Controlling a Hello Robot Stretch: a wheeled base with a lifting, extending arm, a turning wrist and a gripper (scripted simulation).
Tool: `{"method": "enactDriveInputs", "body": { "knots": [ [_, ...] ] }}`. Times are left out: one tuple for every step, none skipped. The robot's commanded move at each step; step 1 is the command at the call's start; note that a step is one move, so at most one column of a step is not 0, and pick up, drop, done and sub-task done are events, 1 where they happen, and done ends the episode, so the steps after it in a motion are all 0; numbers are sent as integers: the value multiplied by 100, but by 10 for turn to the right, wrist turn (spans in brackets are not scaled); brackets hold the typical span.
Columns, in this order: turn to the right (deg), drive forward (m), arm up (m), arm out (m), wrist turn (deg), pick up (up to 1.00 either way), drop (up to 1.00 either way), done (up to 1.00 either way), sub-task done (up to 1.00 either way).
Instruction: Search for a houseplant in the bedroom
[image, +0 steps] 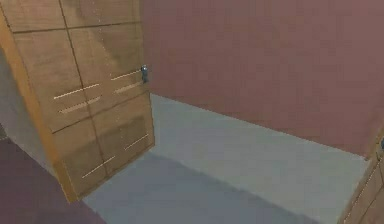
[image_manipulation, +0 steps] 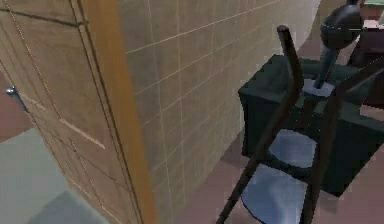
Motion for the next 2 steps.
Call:
{"method": "enactDriveInputs", "body": {
  "knots": [
    [0, 30, 0, 0, 0, 0, 0, 0, 0],
    [360, 0, 0, 0, 0, 0, 0, 0, 0]
  ]
}}
